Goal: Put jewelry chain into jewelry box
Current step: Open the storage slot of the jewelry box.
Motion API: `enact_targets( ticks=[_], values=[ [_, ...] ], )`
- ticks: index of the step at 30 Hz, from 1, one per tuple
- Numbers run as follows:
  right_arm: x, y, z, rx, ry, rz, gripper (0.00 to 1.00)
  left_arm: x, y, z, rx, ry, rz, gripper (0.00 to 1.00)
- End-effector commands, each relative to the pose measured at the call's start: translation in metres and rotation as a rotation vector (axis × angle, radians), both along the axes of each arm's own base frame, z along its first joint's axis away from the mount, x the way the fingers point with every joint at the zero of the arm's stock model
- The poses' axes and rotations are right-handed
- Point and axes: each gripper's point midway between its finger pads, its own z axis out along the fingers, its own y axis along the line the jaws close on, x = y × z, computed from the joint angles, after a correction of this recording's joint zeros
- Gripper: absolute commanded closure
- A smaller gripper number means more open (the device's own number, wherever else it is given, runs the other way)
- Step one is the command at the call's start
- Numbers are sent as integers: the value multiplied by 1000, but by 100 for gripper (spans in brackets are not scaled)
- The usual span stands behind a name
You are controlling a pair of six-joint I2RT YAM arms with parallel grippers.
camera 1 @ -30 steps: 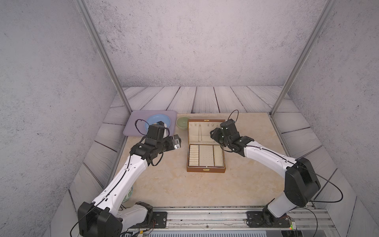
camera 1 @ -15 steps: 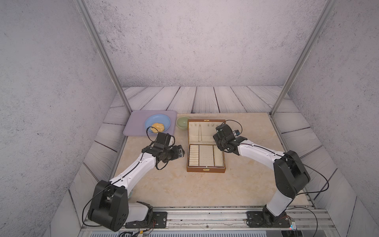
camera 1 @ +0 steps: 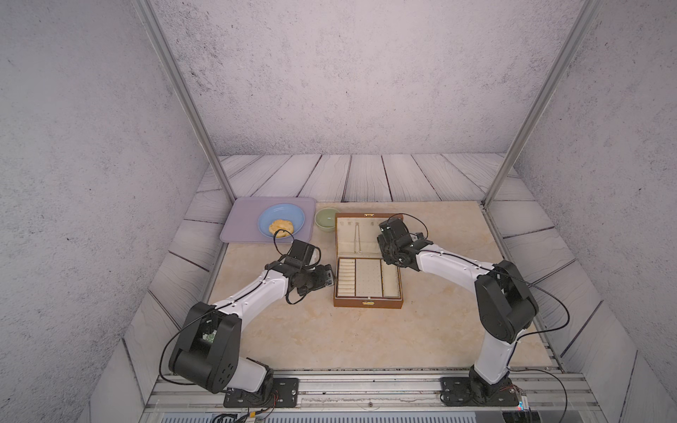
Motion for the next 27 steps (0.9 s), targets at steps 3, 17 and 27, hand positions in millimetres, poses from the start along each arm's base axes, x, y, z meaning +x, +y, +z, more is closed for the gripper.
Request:
enact_targets(
  ticks=[3,17,27],
  values=[
    [-20,6,22,-130,-3,235,49,3,5,12,44,-52,-18,12],
    [-78,-5,21,-983,-189,1435,38,-11,-10,-9,41,19,-49,12],
    [-57,-4,21,-1440,-439,1745,31,-14,-14,-24,59,70,-52,12]
  ],
)
